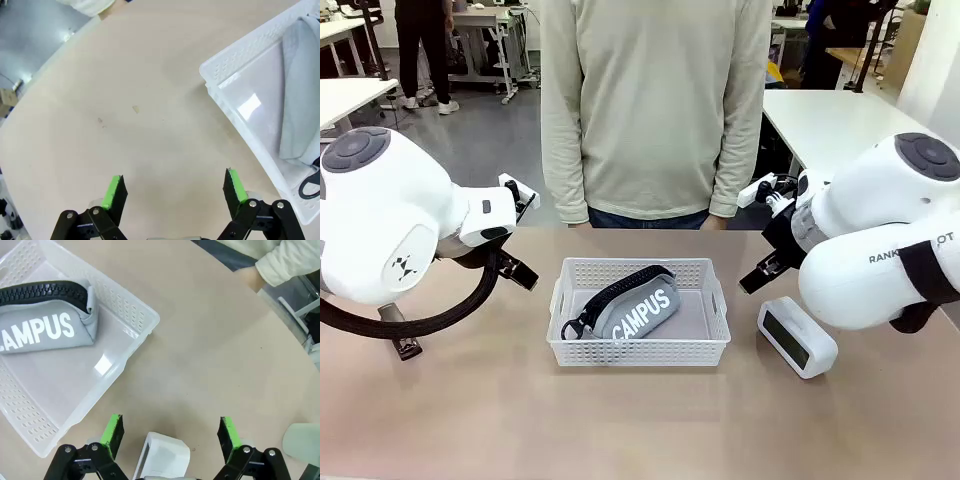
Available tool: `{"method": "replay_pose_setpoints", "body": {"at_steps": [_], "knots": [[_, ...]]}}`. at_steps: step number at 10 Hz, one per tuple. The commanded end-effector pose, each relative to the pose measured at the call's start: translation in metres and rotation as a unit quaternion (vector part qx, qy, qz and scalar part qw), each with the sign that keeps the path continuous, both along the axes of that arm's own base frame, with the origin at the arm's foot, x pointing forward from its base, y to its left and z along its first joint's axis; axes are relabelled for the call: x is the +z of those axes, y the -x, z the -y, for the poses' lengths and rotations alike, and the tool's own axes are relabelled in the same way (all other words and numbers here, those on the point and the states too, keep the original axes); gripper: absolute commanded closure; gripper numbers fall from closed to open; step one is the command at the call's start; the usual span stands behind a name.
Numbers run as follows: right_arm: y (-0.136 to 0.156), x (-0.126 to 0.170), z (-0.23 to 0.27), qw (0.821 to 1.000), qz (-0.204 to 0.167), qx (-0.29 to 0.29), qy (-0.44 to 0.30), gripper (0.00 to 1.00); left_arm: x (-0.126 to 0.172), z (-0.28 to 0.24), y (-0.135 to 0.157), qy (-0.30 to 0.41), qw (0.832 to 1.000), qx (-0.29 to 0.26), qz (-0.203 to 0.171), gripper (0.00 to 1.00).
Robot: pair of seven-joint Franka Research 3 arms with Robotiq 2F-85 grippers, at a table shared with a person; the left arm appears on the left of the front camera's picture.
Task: Efficiently arrange items inside the basket to fit them all.
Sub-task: Pick up the Digital clock and place it inside the Organizing basket.
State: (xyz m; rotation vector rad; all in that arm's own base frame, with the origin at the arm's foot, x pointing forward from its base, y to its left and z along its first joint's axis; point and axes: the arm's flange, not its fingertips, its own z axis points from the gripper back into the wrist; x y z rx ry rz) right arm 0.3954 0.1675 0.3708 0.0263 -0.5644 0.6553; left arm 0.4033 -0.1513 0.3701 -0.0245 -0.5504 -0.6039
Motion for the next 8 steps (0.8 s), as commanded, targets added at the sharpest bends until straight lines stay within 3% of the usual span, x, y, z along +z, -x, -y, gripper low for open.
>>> {"method": "replay_pose_setpoints", "body": {"at_steps": [1,8], "knots": [[0.0000,0.0002,0.0000,1.000,0.000,0.000,0.000,0.00,0.0001,0.0000,0.0000,0.000,1.000,0.000,0.000,0.00],[0.0000,0.0002,0.0000,1.000,0.000,0.000,0.000,0.00,0.0001,0.0000,0.0000,0.000,1.000,0.000,0.000,0.00]]}}
